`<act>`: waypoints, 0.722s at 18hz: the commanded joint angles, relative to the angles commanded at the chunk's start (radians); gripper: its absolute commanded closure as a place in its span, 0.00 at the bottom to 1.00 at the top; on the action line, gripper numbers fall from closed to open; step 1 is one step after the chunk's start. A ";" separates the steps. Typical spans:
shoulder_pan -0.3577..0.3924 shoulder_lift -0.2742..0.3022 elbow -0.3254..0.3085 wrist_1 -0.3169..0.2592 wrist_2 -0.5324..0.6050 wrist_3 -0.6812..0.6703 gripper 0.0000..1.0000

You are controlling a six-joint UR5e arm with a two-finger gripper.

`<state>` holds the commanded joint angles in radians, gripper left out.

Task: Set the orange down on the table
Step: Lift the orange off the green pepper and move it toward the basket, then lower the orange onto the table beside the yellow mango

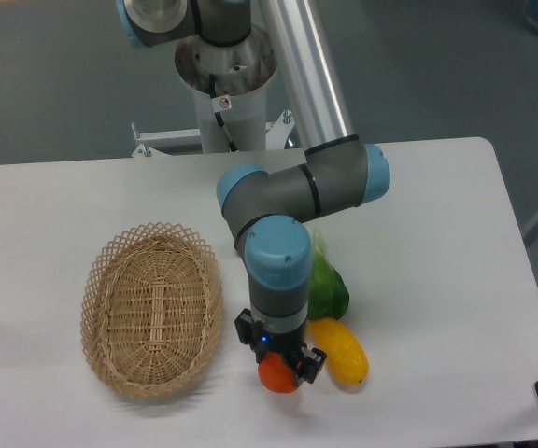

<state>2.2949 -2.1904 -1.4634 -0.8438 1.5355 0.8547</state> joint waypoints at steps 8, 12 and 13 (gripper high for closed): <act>-0.018 -0.034 0.006 0.020 0.046 -0.054 0.40; -0.020 -0.037 0.003 0.022 0.046 -0.057 0.36; -0.020 -0.037 0.002 0.025 0.046 -0.059 0.36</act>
<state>2.2749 -2.2273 -1.4619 -0.8192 1.5815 0.7962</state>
